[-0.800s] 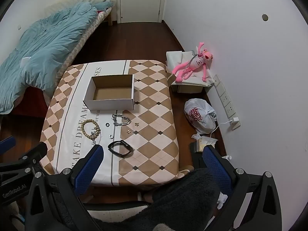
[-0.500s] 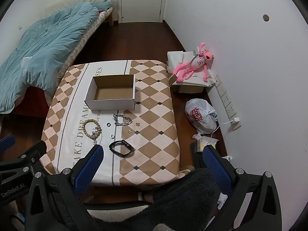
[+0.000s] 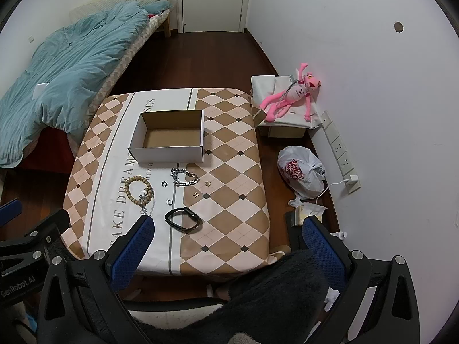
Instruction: Organize jewelry
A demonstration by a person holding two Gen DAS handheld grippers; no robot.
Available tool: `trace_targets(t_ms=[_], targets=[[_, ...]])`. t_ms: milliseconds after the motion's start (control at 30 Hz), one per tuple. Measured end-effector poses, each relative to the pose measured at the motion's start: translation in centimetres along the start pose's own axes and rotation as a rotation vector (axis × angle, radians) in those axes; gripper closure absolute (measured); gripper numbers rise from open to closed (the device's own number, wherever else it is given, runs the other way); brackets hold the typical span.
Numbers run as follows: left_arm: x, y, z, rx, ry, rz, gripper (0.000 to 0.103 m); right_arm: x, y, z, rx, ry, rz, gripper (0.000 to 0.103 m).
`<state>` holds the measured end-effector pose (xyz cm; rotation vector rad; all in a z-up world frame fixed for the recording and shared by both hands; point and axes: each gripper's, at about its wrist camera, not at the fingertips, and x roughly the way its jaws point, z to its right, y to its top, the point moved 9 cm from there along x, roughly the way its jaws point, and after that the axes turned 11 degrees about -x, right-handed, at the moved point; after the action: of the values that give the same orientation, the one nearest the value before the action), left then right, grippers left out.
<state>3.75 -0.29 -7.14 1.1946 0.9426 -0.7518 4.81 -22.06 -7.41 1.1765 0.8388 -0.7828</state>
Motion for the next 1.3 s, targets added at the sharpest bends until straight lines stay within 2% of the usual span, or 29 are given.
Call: trace_targets(t_ms=[1300], targets=[[-0.36, 0.14, 0.57, -0.006, -0.005, -0.003, 0.0, -0.27, 0.04, -0.34, 0.0, 0.003, -0.008, 0.0]])
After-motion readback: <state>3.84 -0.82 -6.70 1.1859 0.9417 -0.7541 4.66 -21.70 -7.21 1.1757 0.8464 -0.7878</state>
